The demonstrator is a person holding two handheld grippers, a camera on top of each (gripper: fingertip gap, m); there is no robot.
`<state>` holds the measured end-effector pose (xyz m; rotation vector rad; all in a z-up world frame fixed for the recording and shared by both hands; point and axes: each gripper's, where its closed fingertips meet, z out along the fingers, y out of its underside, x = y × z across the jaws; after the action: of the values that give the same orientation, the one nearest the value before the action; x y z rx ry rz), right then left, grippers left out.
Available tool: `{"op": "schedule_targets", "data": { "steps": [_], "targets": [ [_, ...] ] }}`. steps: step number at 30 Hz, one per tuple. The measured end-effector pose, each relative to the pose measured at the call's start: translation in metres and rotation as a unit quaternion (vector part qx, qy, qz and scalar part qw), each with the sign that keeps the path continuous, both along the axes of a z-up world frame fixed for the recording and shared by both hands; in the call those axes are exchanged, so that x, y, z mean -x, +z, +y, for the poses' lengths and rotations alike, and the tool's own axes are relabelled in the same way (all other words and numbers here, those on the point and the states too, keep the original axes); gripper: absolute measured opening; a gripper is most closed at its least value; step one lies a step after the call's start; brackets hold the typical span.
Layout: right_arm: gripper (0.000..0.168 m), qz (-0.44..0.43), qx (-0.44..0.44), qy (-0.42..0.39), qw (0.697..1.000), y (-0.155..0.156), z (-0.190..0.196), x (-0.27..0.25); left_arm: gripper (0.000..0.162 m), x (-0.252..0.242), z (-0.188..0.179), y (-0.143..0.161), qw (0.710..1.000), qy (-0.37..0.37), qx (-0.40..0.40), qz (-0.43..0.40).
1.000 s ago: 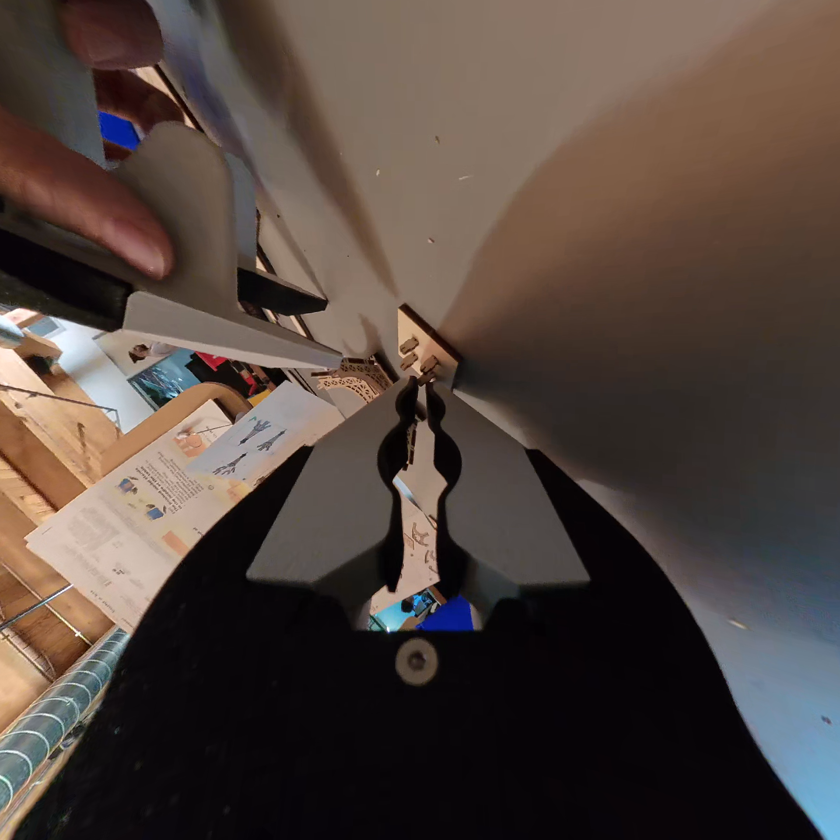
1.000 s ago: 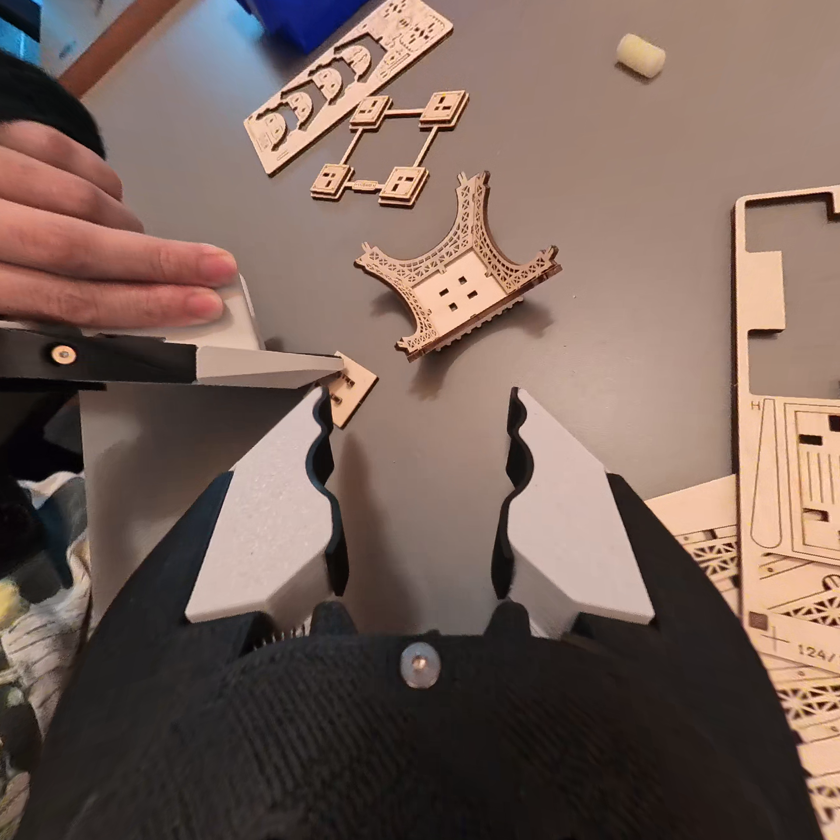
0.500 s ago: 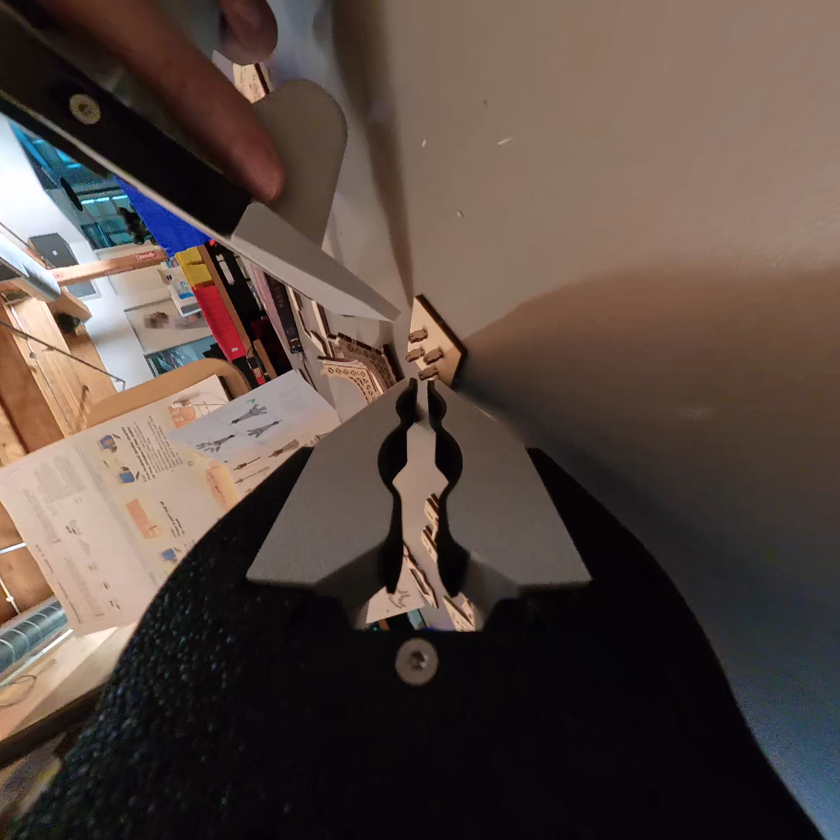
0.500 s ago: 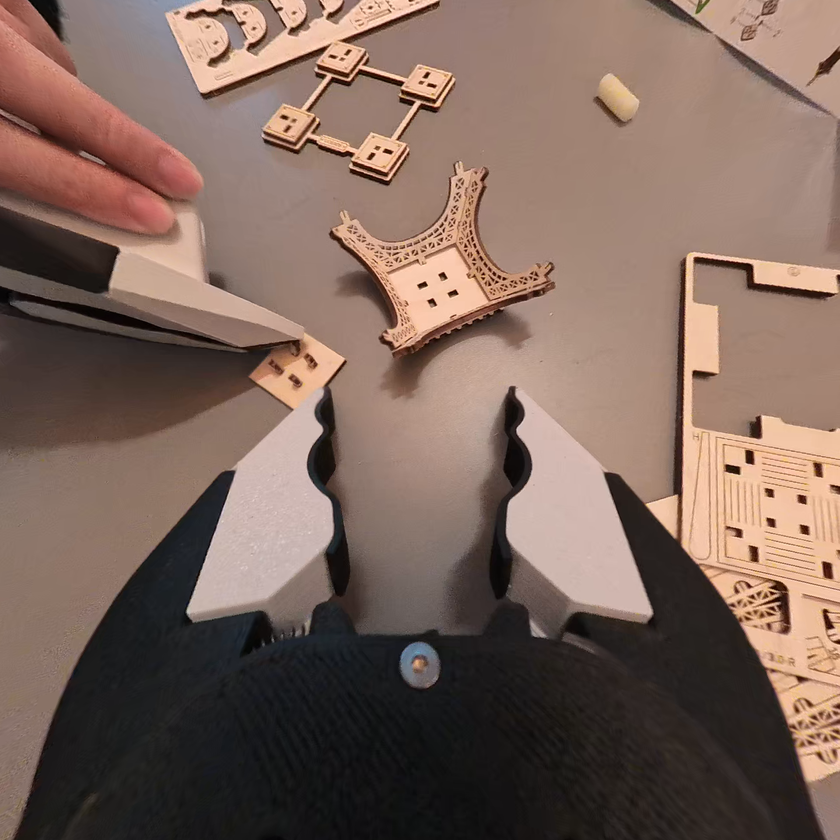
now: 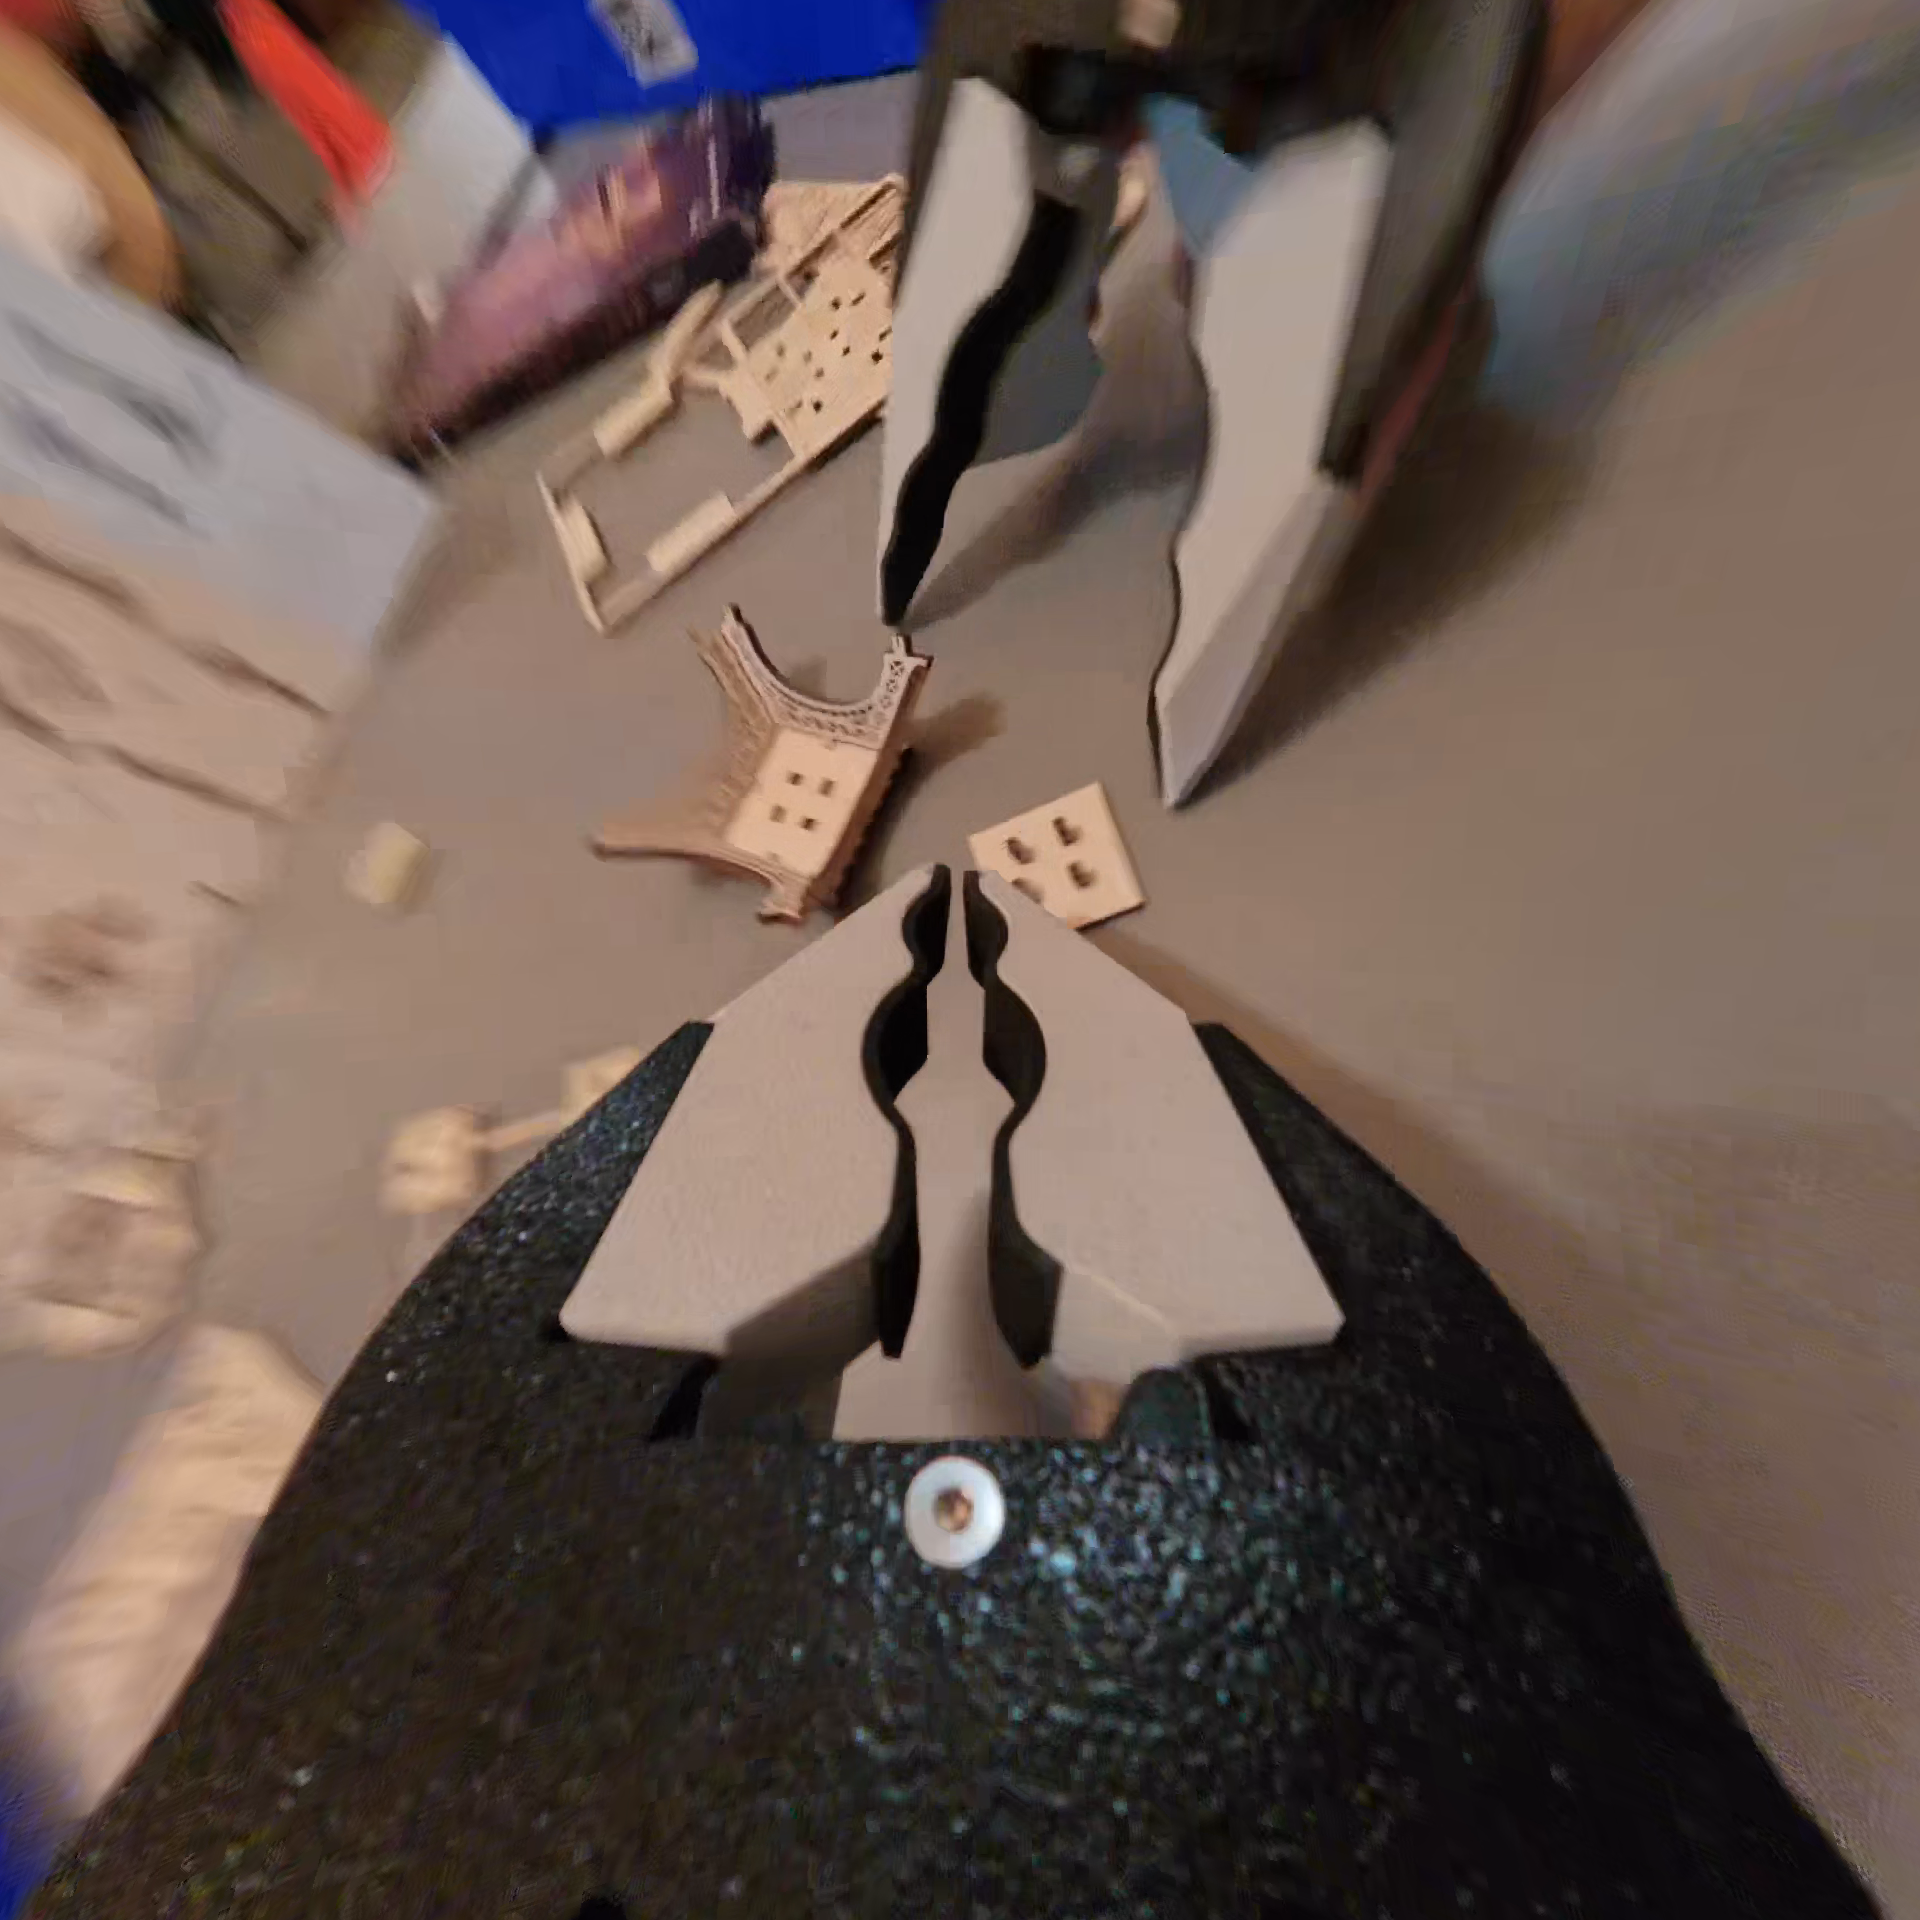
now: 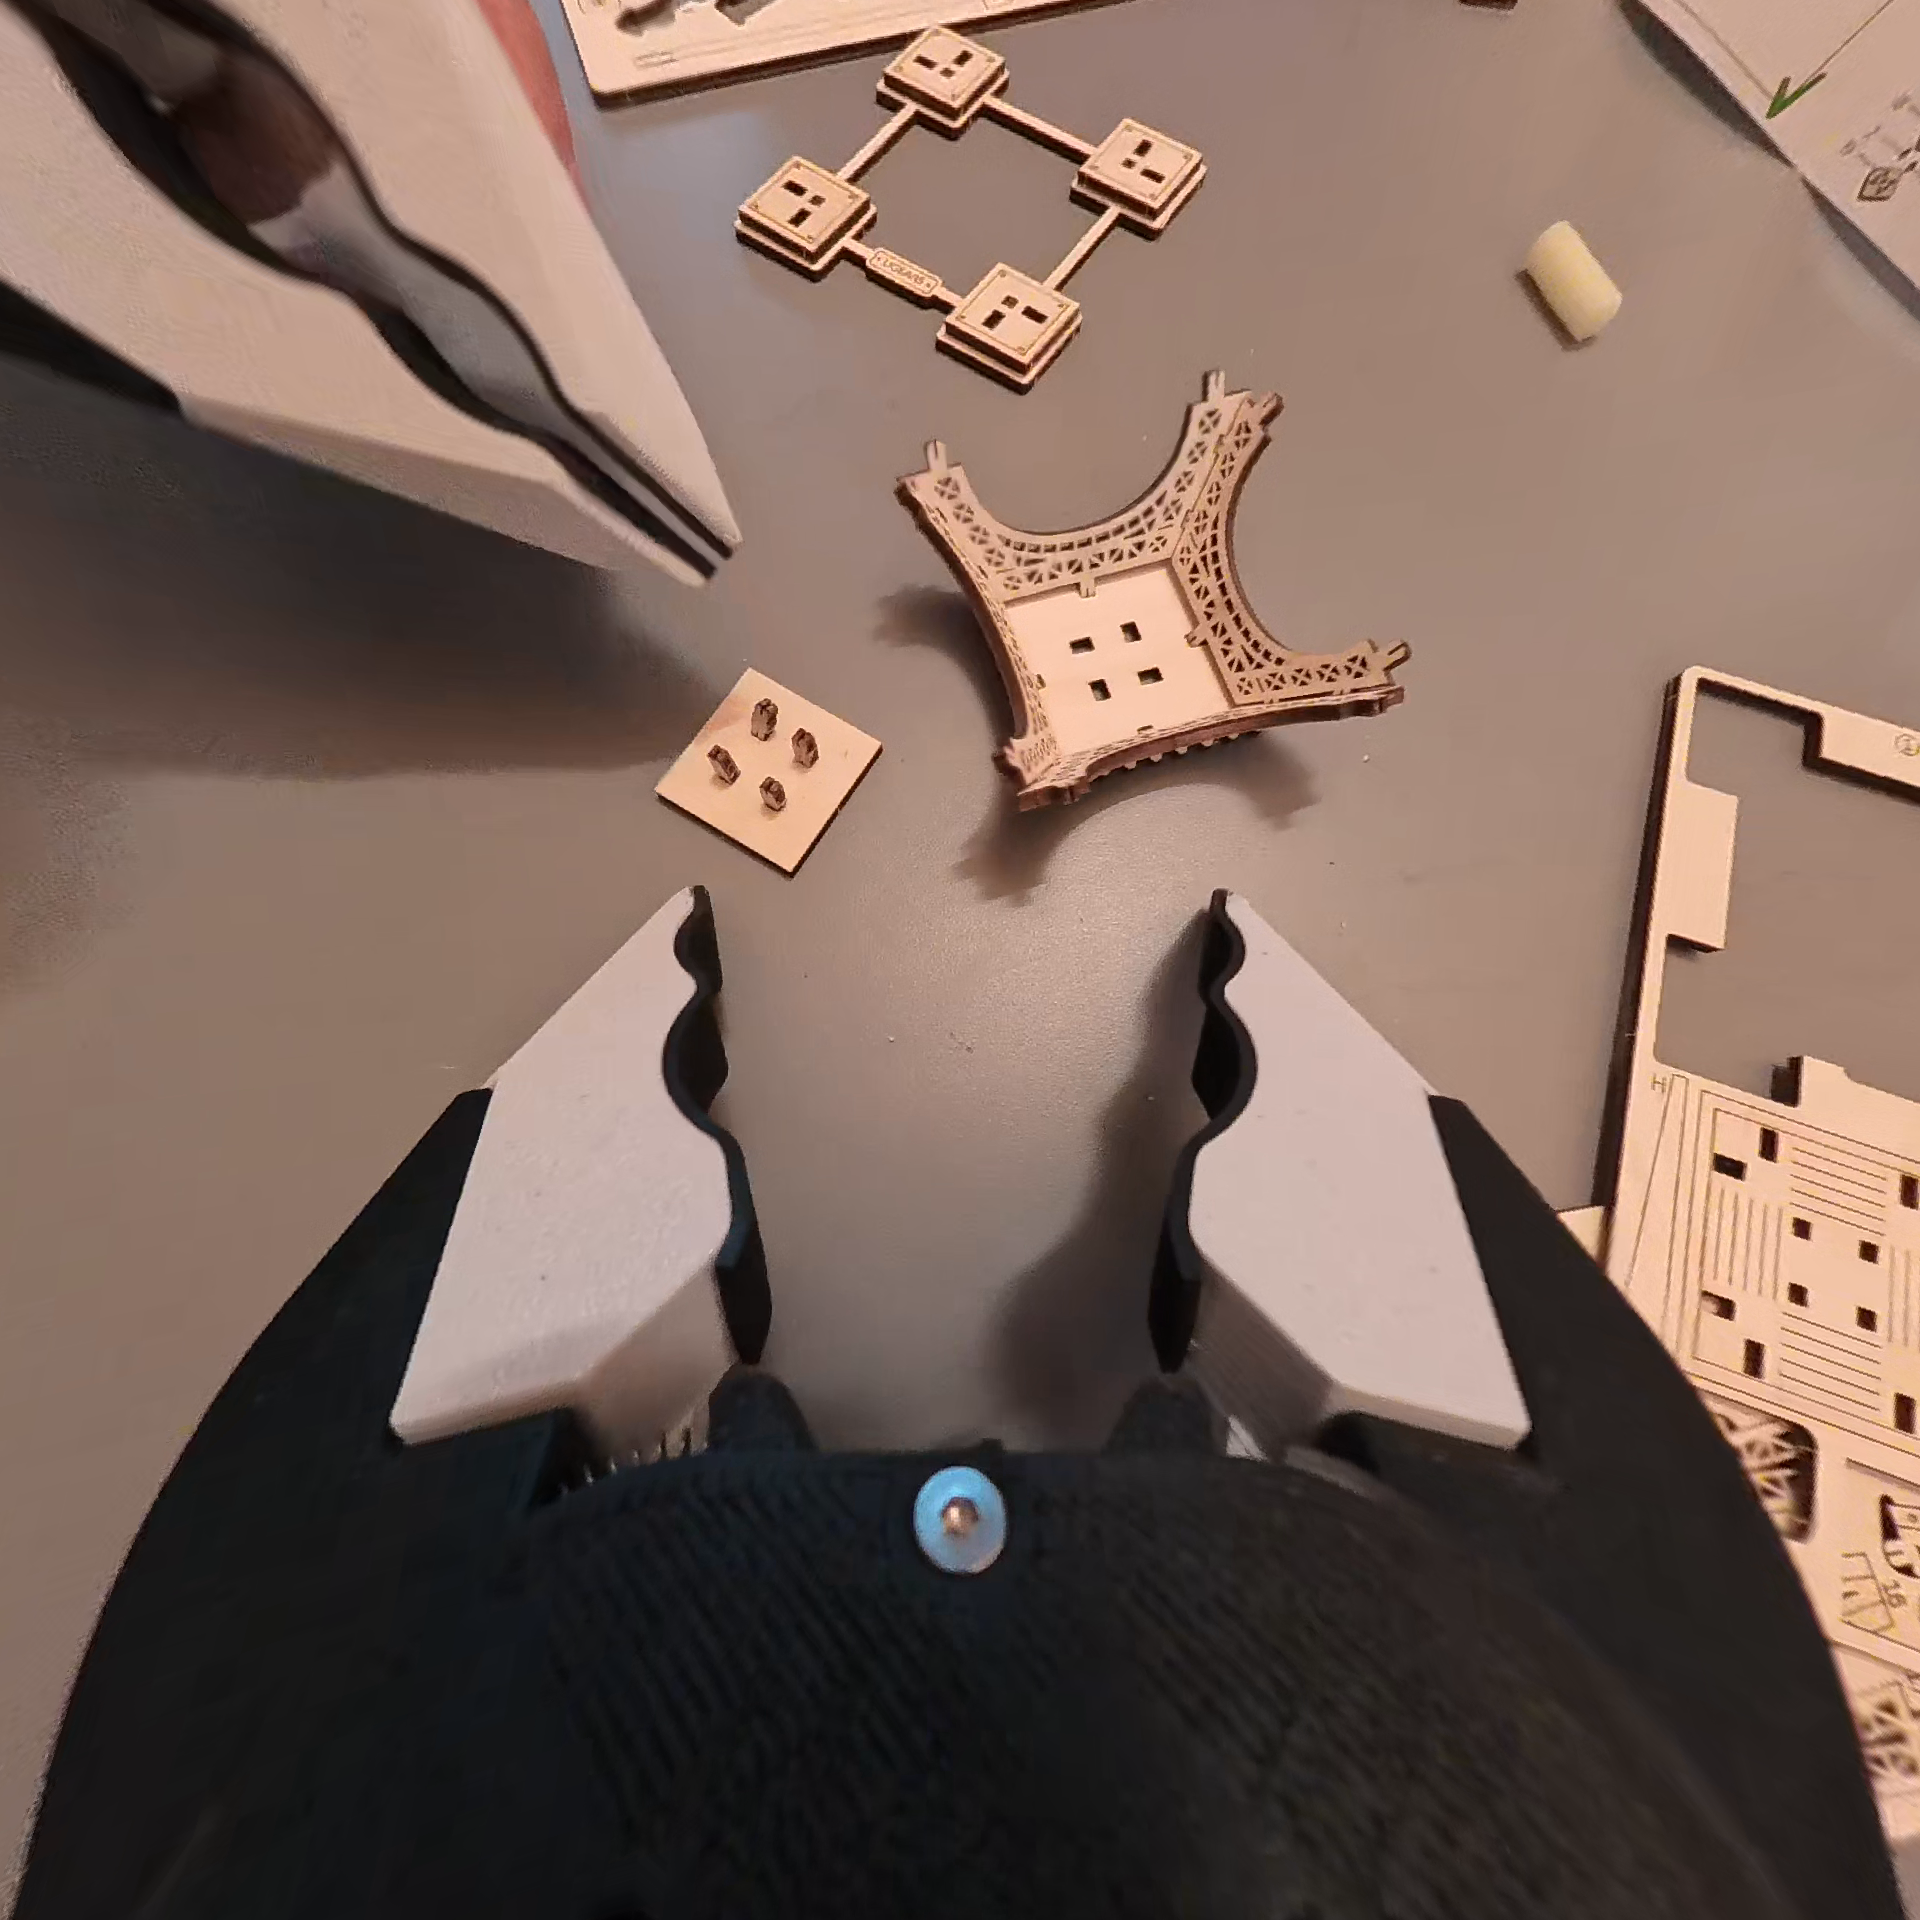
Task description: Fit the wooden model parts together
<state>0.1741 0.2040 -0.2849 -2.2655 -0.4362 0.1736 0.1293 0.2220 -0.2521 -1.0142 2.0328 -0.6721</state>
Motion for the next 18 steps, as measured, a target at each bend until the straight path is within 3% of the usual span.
{"op": "schedule_targets", "data": {
  "steps": [3, 5, 7, 10, 13, 18],
  "targets": [
    [0.081, -0.028, -0.027, 0.001, 0.999, 0.005, 0.000, 0.000, 0.011, 0.003, -0.015, -0.003, 0.968, 0.045, 0.232, 0.081],
    [0.069, -0.043, -0.046, 0.006, 0.998, 0.009, -0.002, 0.004, 0.011, -0.001, -0.016, -0.003, 0.952, 0.064, 0.287, 0.087],
    [0.055, -0.039, -0.062, 0.015, 0.997, 0.014, -0.006, 0.013, 0.011, -0.005, -0.014, -0.005, 0.951, 0.067, 0.291, 0.077],
    [0.048, -0.055, -0.086, 0.014, 0.995, 0.019, -0.011, 0.021, 0.012, -0.008, -0.012, -0.010, 0.954, 0.072, 0.280, 0.082],
    [0.023, -0.076, -0.097, 0.029, 0.992, 0.020, -0.012, 0.026, 0.002, -0.006, -0.006, -0.019, 0.960, 0.083, 0.253, 0.088],
    [0.023, -0.107, -0.117, 0.100, 0.982, 0.018, -0.010, 0.043, 0.005, -0.007, -0.009, -0.019, 0.958, 0.071, 0.261, 0.091]
  ]
}}
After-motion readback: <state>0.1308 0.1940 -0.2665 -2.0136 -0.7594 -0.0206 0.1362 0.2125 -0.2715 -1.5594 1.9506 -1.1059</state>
